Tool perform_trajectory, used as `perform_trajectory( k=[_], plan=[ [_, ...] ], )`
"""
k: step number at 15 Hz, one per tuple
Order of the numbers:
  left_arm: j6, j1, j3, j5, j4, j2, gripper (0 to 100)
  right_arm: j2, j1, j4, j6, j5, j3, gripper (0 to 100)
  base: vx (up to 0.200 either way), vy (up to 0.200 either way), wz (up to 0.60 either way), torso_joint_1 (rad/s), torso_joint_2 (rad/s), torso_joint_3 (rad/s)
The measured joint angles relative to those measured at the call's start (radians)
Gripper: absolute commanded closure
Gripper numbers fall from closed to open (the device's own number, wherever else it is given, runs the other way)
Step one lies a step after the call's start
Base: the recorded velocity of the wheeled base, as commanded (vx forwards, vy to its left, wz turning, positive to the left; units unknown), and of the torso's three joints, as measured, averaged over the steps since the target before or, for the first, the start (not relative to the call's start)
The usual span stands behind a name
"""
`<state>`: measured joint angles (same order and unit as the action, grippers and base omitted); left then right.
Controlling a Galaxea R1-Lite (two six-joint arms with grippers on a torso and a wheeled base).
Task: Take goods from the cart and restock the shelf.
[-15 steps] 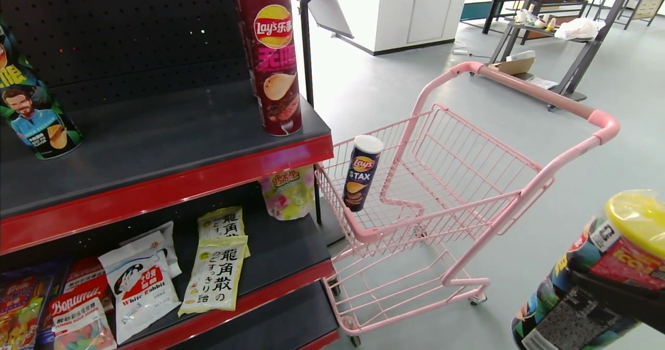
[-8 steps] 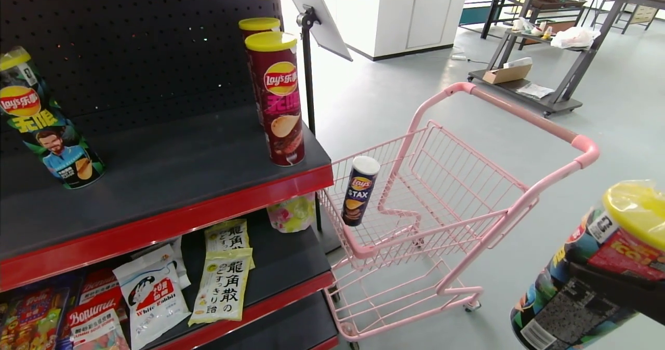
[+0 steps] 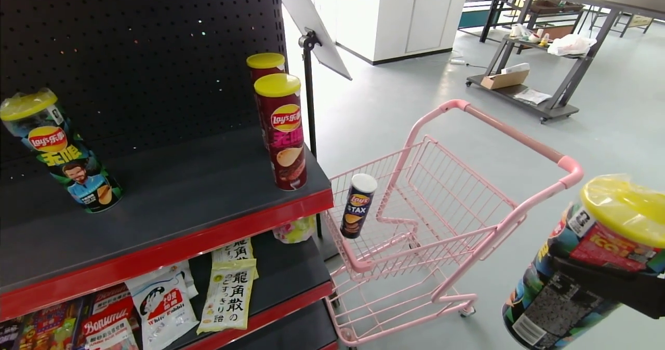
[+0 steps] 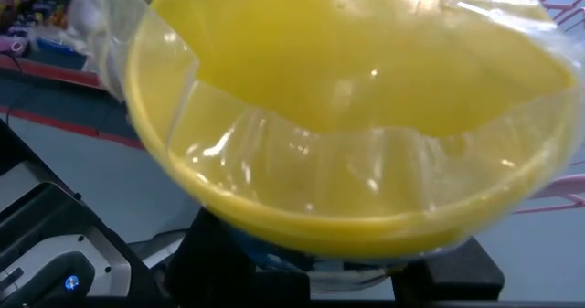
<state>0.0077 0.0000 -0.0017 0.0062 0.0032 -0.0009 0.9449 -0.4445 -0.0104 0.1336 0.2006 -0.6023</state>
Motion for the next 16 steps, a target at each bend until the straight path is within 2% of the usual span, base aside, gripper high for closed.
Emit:
perform_trajectory(
  k=[11, 14, 16],
  plan=[
    [-0.004, 0.0, 0.0, 0.002, 0.0, 0.0, 0, 0.039, 0.002, 0.001, 0.0, -0.001, -0.004, 100, 0.0, 0.0, 0.6, 0.02, -0.04, -0.022],
    [-0.002, 0.0, 0.0, 0.003, 0.0, 0.0, 0, 0.039, -0.001, 0.035, 0.0, 0.001, 0.007, 100, 0.0, 0.0, 0.0, 0.0, 0.0, 0.0],
    [-0.001, 0.0, 0.0, 0.001, 0.0, 0.0, 0, 0.039, 0.0, 0.127, 0.001, 0.0, 0.033, 100, 0.0, 0.2, 0.0, 0.002, 0.0, 0.0]
  ],
)
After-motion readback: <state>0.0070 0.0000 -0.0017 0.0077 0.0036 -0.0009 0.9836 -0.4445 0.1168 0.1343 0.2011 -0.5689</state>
